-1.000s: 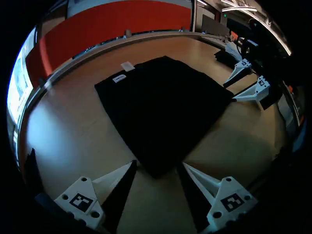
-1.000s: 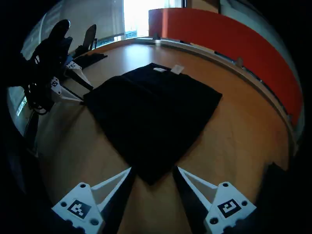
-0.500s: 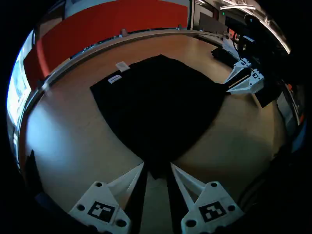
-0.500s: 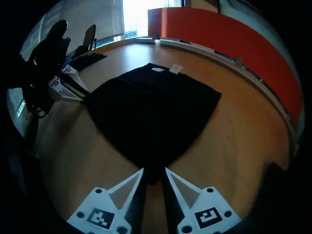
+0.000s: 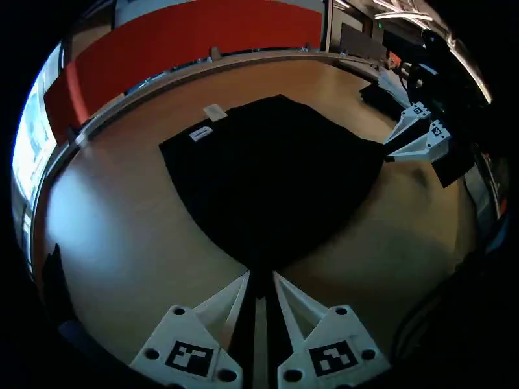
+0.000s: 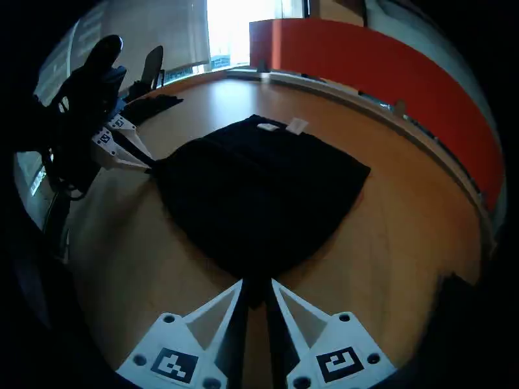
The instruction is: Fold towel
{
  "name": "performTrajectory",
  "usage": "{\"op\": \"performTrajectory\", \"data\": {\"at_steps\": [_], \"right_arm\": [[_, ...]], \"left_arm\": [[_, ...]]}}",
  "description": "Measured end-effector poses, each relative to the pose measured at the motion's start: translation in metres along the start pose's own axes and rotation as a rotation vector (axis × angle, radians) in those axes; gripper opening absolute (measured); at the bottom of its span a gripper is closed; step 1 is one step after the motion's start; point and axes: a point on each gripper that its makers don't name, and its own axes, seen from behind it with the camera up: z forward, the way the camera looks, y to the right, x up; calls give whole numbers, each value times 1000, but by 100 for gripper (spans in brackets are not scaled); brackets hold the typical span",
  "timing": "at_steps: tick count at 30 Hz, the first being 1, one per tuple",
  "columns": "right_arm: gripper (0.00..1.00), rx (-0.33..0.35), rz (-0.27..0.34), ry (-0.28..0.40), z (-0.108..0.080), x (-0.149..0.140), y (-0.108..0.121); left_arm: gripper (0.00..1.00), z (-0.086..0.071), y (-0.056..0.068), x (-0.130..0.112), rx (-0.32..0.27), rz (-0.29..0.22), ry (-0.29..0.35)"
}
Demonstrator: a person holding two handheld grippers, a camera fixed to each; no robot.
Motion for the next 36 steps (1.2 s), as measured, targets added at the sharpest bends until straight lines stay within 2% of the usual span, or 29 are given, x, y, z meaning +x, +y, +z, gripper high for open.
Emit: {"op": "performTrajectory", "data": {"at_steps": [7, 18, 29, 36], "right_arm": [[16, -11, 7, 34, -12, 17, 1], [16, -31, -5, 93, -42, 48, 2], [16, -18, 8, 119, -70, 66, -4], [16, -10, 3, 126, -86, 71, -10]], "left_arm": [[9, -16, -1, 12, 2, -23, 16], [9, -50, 5, 34, 6, -47, 50], [9, -82, 13, 52, -1, -98, 82], [9, -97, 17, 59, -5, -108, 98]]}}
